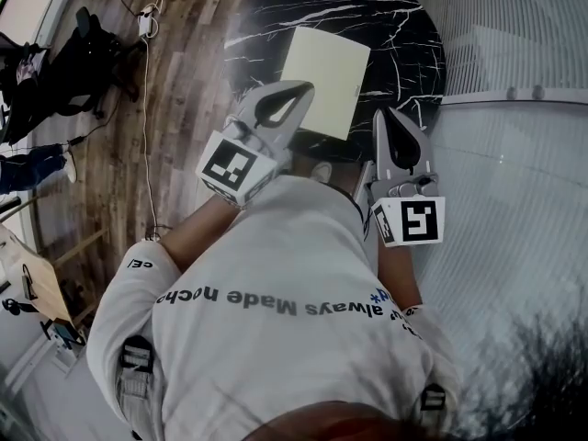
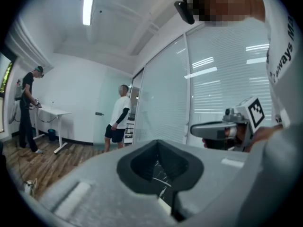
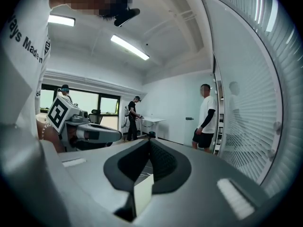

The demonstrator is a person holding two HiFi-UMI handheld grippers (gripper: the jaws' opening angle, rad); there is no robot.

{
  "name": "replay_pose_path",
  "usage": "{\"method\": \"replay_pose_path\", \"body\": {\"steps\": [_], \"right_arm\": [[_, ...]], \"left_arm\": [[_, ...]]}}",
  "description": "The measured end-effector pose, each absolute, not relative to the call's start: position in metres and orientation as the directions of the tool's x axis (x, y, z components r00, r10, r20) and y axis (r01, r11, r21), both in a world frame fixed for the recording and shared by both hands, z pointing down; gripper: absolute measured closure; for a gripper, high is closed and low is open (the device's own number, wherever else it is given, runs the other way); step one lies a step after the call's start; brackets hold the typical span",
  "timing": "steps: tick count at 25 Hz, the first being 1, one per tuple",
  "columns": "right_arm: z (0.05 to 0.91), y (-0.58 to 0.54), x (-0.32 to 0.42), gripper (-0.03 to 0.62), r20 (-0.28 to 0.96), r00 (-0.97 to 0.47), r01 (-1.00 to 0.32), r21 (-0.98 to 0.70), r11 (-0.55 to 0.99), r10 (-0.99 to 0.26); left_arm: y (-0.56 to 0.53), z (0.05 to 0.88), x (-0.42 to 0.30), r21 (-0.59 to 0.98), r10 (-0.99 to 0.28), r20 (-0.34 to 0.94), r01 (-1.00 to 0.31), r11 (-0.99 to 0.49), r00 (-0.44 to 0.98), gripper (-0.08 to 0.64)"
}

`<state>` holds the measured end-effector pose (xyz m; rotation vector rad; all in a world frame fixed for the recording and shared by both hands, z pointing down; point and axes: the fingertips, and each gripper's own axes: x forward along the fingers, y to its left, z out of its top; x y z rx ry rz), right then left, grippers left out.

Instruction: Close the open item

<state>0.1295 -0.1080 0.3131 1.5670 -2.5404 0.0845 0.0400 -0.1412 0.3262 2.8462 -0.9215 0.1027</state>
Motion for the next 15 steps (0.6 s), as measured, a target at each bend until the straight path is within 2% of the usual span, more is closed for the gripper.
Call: {"method": "replay_pose_path", "body": {"steps": [6, 15], "right_arm": [[0.297, -0.101, 0.124, 0.591, 0.141, -0.45, -0.888, 0.036, 0.459, -0.882], [0.295, -0.103, 0.123, 0.591, 0.141, -0.452, -0.888, 0.03, 0.46, -0.881]], "left_arm": [[-0.131, 0.292, 0.045, 0.099, -0.576, 0.039, -0.576, -0.811, 0.817, 0.557], [-0.132, 0.292, 0.049, 0.114, -0.569, 0.044, -0.57, -0.814, 0.821, 0.557]]}}
